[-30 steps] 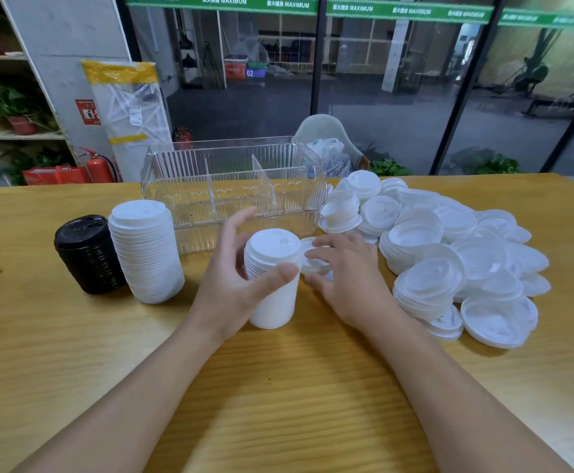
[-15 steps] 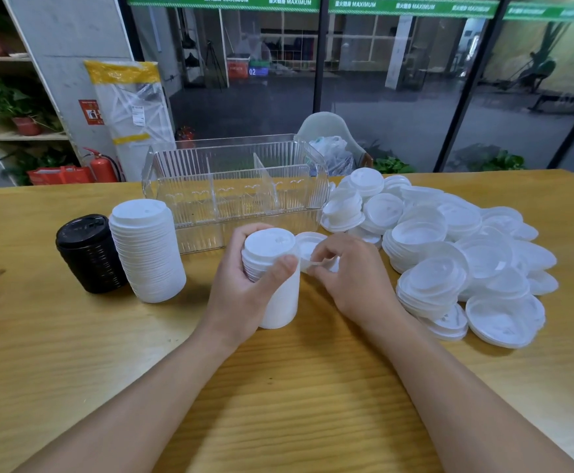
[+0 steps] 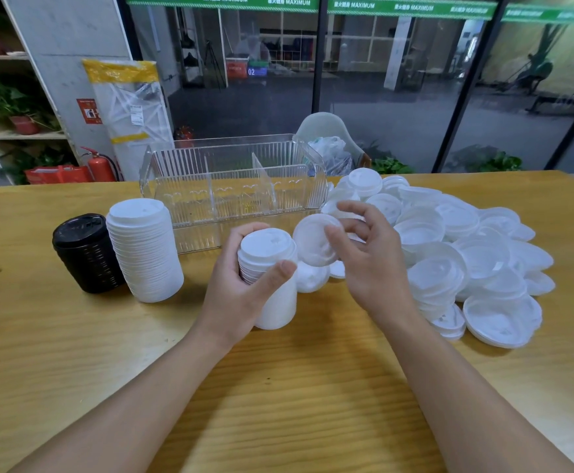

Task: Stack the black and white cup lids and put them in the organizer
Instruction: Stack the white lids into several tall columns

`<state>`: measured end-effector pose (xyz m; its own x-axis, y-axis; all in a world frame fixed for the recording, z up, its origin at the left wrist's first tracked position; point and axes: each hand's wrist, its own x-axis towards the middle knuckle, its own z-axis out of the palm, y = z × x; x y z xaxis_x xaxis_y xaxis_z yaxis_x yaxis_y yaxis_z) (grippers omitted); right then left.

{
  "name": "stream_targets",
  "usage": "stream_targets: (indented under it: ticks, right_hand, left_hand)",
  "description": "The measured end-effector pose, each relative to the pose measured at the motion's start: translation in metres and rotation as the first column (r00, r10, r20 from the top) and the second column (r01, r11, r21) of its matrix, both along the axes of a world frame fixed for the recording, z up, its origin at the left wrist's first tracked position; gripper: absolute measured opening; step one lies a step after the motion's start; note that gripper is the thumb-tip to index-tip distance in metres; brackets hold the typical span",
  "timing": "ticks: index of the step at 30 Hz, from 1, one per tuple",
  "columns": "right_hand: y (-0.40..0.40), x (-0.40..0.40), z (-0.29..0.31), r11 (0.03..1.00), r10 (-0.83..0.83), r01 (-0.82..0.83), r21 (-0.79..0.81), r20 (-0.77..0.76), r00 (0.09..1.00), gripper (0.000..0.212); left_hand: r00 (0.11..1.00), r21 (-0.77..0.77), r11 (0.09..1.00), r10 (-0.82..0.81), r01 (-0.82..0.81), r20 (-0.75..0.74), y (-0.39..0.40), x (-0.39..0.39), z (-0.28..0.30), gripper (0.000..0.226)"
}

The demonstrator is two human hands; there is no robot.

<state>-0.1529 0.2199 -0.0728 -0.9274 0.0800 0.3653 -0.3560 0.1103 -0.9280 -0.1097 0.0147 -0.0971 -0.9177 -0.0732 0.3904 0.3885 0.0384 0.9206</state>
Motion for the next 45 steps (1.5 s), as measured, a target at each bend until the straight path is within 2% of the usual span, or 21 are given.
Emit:
stream_targets:
  ticks: [3,8,12,15,20,27,29,33,37,42,45]
  right_hand:
    - [-0.003,0.000,0.000,0.988,0.014,-0.004,-0.156,0.063,0.998,0.016]
    - [-0.007,-0.001,-0.003,0.972,0.119,-0.085,-0.221,0.147,0.982,0.019]
    - [-0.005,0.004,0.000,0.967,0.239,-0.224,-0.125,0.125,0.963,0.043]
    - [-0.004,0.004,0.000,0.978,0.205,-0.198,-0.069,0.125,0.971,0.055]
    - [-0.003,0.008,0.009,0.974,0.164,-0.152,-0.168,0.059,0.985,0.044]
    - [-0.022,0.019,0.006,0.936,0.351,-0.352,0.010,0.067,0.934,0.047]
    - [-0.024,0.019,0.005,0.938,0.340,-0.342,0.050,0.059,0.939,0.051]
    - [-0.022,0.019,0.006,0.931,0.342,-0.344,0.122,0.037,0.939,0.043]
    - [-0.021,0.019,0.007,0.930,0.334,-0.339,0.145,0.056,0.941,0.045]
    - [-0.020,0.019,0.006,0.918,0.355,-0.360,0.164,0.063,0.933,0.048]
    - [-0.016,0.016,0.005,0.920,0.360,-0.365,0.144,0.061,0.931,0.049]
  left_hand:
    - [1.000,-0.002,1.000,-0.005,0.005,0.008,-0.001,0.000,0.000,0.068]
    - [1.000,-0.004,1.000,-0.005,0.005,0.016,-0.001,-0.001,0.000,0.067]
    - [1.000,0.004,1.000,-0.012,0.012,0.010,-0.001,-0.001,0.000,0.070]
    - [0.999,0.012,1.000,-0.027,0.027,0.019,-0.002,0.001,0.001,0.074]
    - [0.998,0.009,0.999,-0.049,0.048,0.050,-0.004,0.002,0.000,0.077]
    - [0.991,0.006,0.995,-0.102,0.102,0.091,-0.001,0.000,0.000,0.065]
    - [0.990,-0.003,0.994,-0.105,0.105,0.093,-0.001,0.000,0.001,0.064]
    - [0.988,-0.017,0.993,-0.112,0.114,0.102,-0.003,0.000,0.003,0.060]
    - [0.987,-0.027,0.992,-0.119,0.123,0.111,-0.002,0.000,0.001,0.062]
    - [0.991,-0.038,0.993,-0.105,0.108,0.083,-0.003,0.002,0.002,0.075]
    - [0.990,-0.045,0.991,-0.123,0.126,0.065,-0.005,0.001,0.001,0.074]
